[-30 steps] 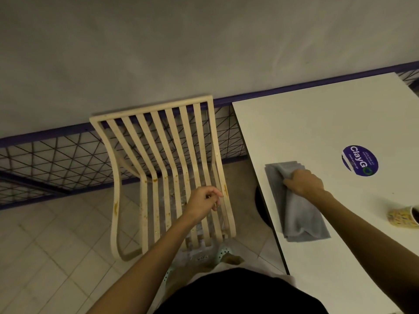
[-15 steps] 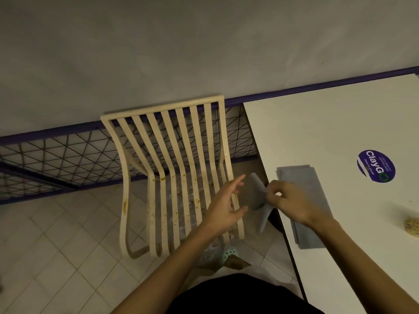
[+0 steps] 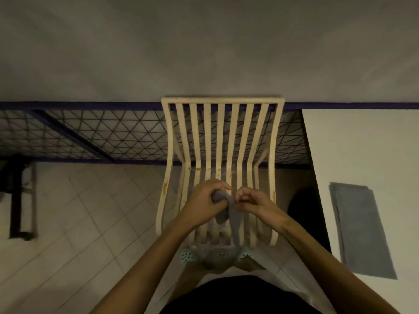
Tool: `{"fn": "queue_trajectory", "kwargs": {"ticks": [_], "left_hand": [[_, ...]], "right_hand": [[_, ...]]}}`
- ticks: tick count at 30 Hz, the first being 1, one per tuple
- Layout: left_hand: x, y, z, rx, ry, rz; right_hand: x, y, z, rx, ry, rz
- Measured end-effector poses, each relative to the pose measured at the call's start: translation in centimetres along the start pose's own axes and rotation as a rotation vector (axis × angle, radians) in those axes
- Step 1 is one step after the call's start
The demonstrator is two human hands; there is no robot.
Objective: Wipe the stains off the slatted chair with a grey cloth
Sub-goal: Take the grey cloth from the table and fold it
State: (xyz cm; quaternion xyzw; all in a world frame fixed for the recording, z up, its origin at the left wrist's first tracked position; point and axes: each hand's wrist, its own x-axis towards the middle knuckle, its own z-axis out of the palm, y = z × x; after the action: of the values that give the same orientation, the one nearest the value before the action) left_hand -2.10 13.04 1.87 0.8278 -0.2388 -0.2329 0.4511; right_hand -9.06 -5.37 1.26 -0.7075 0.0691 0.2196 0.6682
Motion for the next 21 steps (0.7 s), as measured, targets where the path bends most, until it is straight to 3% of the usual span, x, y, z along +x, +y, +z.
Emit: {"fn": "queue_trajectory", "kwargs": {"ticks": [3,6,12,18,21], "left_hand": [[-1.5,-1.0,-3.3,-0.021,0.042,-0.053],[-3.9,-2.6,-5.8,-0.038,0.108,-0.058],[-6.5,-6.3,-9.5,-0.01,0.245,-0.15],[-8.5,-10.3,-13.7,-0.152,0.425,-0.127],[-9.5,-11.1,-14.0,-0.125,0.356,-0.148]], "right_hand": [[2.0,-0.7,2.9,-0.01,-0.056,0.05],[4.2,-0.6,7.5,-0.257,-0.082,0.029],[7.4,-0.2,14.9,-0.343,0.017,0.047],[9.7,-0.7,18.3,0.061,0.04,0.048],[9.7,-0.7,19.6,0.156,-0.039,0.058]]}}
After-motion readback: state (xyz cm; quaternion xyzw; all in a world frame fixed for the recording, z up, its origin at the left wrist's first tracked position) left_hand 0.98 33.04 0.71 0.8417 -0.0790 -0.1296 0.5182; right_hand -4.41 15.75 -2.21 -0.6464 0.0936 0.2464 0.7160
